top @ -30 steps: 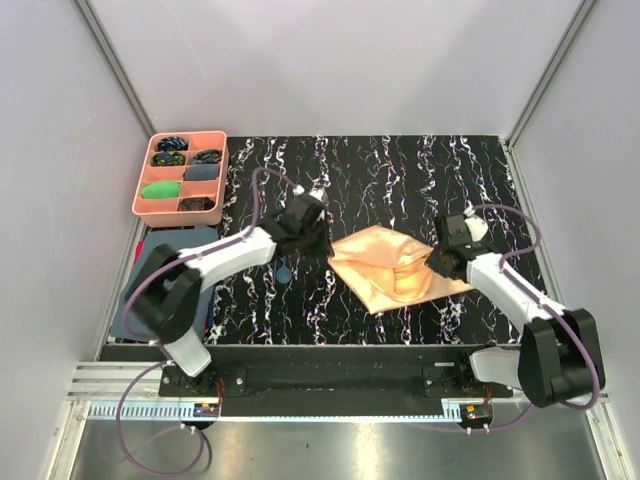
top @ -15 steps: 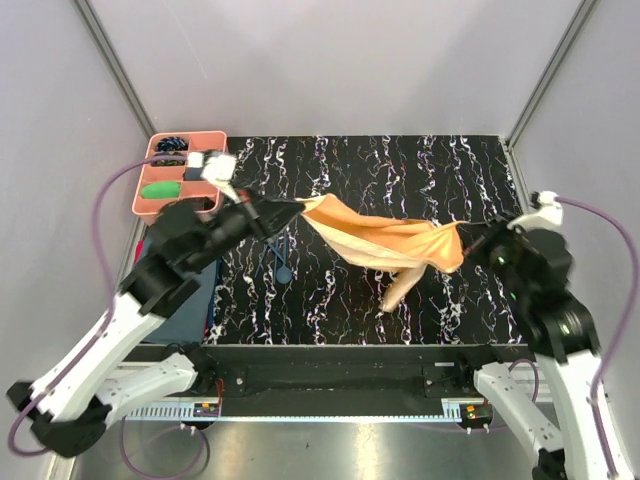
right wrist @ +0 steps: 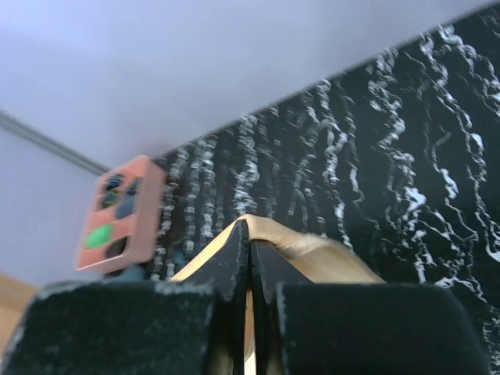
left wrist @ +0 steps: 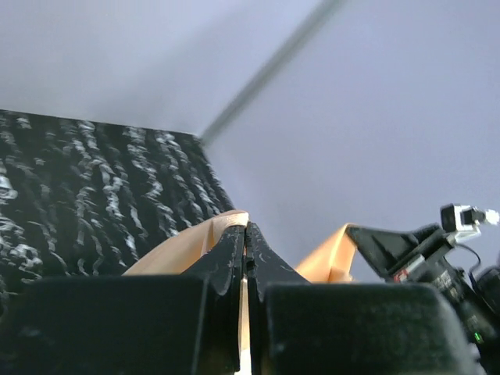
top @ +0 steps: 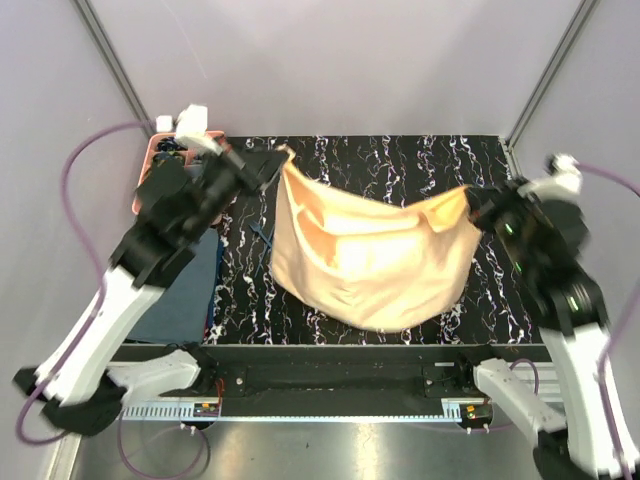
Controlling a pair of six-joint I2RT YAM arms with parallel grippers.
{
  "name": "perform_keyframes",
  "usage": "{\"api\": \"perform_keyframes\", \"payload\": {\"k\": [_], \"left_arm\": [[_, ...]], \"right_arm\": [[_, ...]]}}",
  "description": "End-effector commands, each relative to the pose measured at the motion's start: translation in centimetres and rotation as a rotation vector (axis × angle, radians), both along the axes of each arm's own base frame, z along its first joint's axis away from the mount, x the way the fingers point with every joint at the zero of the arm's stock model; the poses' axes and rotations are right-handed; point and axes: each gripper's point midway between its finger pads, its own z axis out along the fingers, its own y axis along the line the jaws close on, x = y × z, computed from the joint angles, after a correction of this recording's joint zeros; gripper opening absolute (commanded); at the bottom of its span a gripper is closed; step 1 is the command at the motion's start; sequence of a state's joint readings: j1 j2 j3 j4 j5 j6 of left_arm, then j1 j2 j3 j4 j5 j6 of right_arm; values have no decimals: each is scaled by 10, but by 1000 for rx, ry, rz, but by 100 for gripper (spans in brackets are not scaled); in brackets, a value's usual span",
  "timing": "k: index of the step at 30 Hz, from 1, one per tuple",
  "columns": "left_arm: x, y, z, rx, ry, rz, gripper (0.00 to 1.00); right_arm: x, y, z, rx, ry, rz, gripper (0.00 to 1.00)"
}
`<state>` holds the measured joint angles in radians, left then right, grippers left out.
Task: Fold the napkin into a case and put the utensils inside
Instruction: Pick up the crumpled napkin from the center of the board, then flatten out the crumpled napkin at the center of the board.
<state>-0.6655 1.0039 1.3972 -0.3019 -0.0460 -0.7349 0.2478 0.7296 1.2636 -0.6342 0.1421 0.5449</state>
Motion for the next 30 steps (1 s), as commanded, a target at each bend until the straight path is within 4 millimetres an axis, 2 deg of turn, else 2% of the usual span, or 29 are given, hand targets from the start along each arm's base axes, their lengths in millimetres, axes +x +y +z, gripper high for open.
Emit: {"api": "perform_keyframes", "payload": {"k": [1,2,4,5,6,7,8,10,11,13,15,16,17,18,19,20,21,22,23,25,26,27,28,29,30], "left_arm": [[87,3,-17,22,93,175,0],[108,-7,-29,39,110,158,0],[132,-2,0,-4,34,173,0],[149,-9,-6,15,35,159,0],[153,-5,22,-12,-21,158,0],[158,-5,34,-22,-47,153,0],[162,-10,53,-33,-91,126,0],[169,-11,65,-35,-127,118,0],[166,-9,81,-43,-164,119,0],[167,-7,85,-47,-175,121,0],[165,-7,74,-41,-150,111,0],[157,-4,75,-46,-152,109,0],[162,-8,42,-28,-83,103,0],[161,-8,27,-23,-55,101,0],[152,-6,22,-29,-47,95,0],[156,-8,-22,-7,47,91,0],[153,-9,-43,-2,92,81,0],[141,-10,-53,-6,112,50,0],[137,-12,-106,18,220,38,0],[121,-10,-143,14,297,23,0],[111,-9,-191,26,401,16,0],[102,-11,-209,39,431,-1,0],[93,-11,-223,54,448,-6,0],[79,-11,-258,89,512,-12,0],[72,-10,-272,102,531,-16,0]], "right_arm": [[75,-7,3,-90,17,-115,0],[96,-5,-3,-118,37,-124,0],[116,-6,23,-137,-30,-140,0],[136,-3,17,-152,-8,-132,0],[142,-4,40,-143,-54,-134,0],[149,-8,47,-148,-62,-142,0],[158,-7,63,-141,-90,-136,0],[165,-14,76,-136,-115,-151,0],[168,-15,83,-132,-128,-147,0],[168,-19,85,-134,-133,-154,0],[162,-25,74,-142,-111,-170,0],[159,-28,65,-138,-92,-181,0],[151,-32,41,-139,-46,-195,0],[146,-32,27,-136,-19,-194,0],[139,-32,11,-129,11,-191,0],[125,-34,-20,-133,66,-193,3],[116,-36,-40,-134,113,-196,6],[107,-36,-58,-114,153,-204,7],[91,-39,-89,-107,216,-213,8],[70,-35,-131,-60,323,-203,12],[54,-33,-161,-51,380,-185,14],[39,-34,-183,-25,454,-205,17],[28,-34,-193,-6,478,-211,18],[16,-33,-220,1,544,-206,18],[6,-29,-235,34,593,-207,18]]}}
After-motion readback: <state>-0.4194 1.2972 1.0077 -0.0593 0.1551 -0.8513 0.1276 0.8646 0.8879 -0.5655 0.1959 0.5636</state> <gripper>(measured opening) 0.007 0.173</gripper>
